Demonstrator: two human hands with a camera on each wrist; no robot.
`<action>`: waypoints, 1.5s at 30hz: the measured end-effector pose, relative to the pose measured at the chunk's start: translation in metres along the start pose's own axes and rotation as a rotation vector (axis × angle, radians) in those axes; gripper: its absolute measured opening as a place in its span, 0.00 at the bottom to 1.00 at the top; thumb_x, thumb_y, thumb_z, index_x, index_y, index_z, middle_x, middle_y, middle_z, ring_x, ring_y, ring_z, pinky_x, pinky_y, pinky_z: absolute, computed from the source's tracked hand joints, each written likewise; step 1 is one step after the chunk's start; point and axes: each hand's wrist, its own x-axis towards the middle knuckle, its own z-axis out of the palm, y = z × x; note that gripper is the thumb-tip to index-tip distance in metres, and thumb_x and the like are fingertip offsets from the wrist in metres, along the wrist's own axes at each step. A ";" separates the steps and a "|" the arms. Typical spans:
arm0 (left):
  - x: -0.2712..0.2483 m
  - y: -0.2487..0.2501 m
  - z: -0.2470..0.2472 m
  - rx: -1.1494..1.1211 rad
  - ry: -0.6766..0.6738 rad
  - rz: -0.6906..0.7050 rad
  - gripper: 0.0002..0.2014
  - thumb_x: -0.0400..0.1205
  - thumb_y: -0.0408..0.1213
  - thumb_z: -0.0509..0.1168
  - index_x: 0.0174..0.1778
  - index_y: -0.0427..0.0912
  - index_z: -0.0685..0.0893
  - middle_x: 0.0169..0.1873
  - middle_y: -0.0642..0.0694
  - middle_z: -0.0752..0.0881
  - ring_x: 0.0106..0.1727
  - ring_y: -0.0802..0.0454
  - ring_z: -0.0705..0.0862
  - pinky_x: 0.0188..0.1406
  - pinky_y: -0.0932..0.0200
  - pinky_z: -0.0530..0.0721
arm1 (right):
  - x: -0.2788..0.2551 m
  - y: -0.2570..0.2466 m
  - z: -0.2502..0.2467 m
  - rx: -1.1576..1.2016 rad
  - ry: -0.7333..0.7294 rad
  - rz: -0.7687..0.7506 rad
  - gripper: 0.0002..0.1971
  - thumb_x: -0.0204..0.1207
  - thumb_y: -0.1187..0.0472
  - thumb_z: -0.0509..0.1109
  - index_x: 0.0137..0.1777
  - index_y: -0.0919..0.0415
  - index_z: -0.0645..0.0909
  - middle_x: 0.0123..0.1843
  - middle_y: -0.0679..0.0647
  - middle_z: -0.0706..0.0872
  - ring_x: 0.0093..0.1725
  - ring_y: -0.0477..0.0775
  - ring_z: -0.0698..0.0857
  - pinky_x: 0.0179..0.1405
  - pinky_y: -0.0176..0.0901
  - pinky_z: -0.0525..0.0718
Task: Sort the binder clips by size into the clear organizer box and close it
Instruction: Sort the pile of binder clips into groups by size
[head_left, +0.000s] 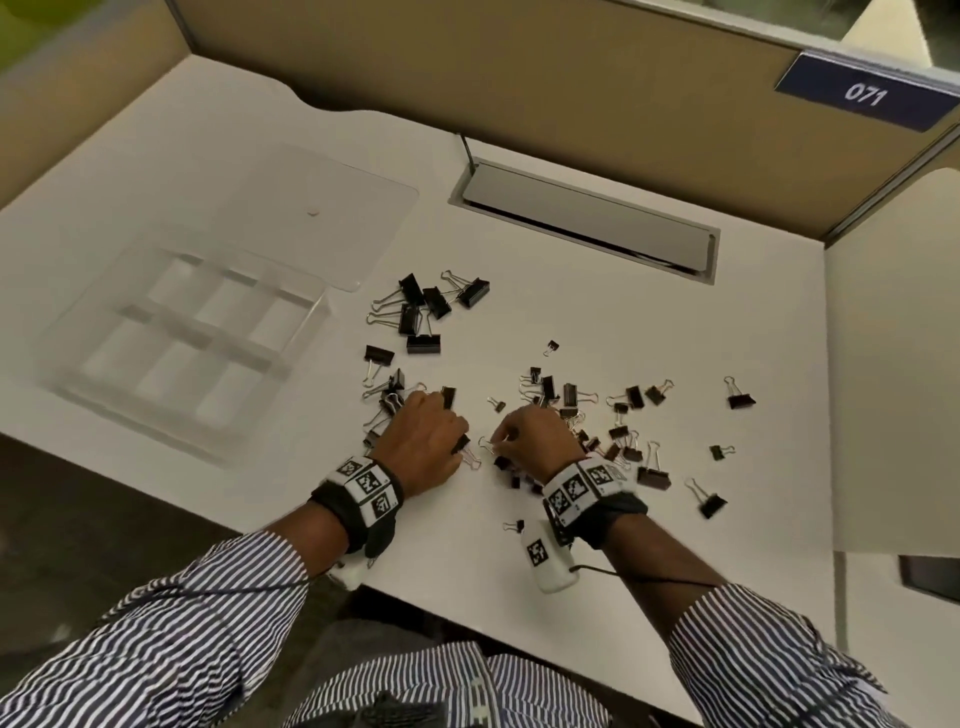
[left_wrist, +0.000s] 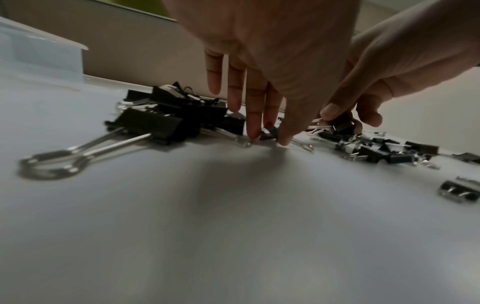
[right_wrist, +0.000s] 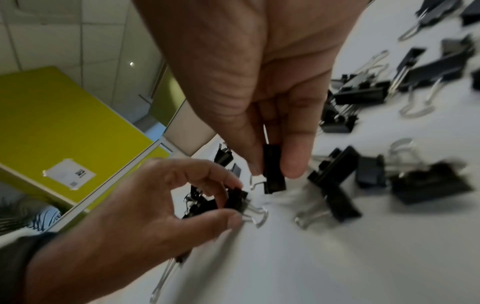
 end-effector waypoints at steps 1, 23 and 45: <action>-0.002 -0.002 0.000 0.020 -0.008 -0.006 0.10 0.70 0.47 0.74 0.41 0.48 0.86 0.32 0.51 0.85 0.43 0.46 0.80 0.49 0.49 0.77 | 0.001 -0.004 0.005 -0.002 -0.008 0.014 0.03 0.74 0.62 0.76 0.41 0.58 0.91 0.46 0.53 0.91 0.43 0.49 0.87 0.49 0.45 0.87; -0.009 -0.042 -0.002 -0.028 -0.011 0.140 0.16 0.77 0.57 0.69 0.55 0.53 0.87 0.41 0.50 0.88 0.52 0.47 0.79 0.58 0.50 0.72 | -0.007 -0.044 0.031 0.030 -0.002 0.127 0.08 0.77 0.61 0.73 0.54 0.56 0.90 0.53 0.55 0.91 0.45 0.55 0.90 0.49 0.50 0.89; -0.009 -0.085 0.043 0.060 0.071 0.168 0.32 0.85 0.52 0.45 0.82 0.38 0.66 0.84 0.37 0.60 0.85 0.41 0.54 0.82 0.35 0.55 | -0.006 0.032 -0.036 0.045 0.334 0.211 0.14 0.77 0.64 0.64 0.53 0.56 0.91 0.58 0.53 0.91 0.58 0.55 0.88 0.56 0.41 0.81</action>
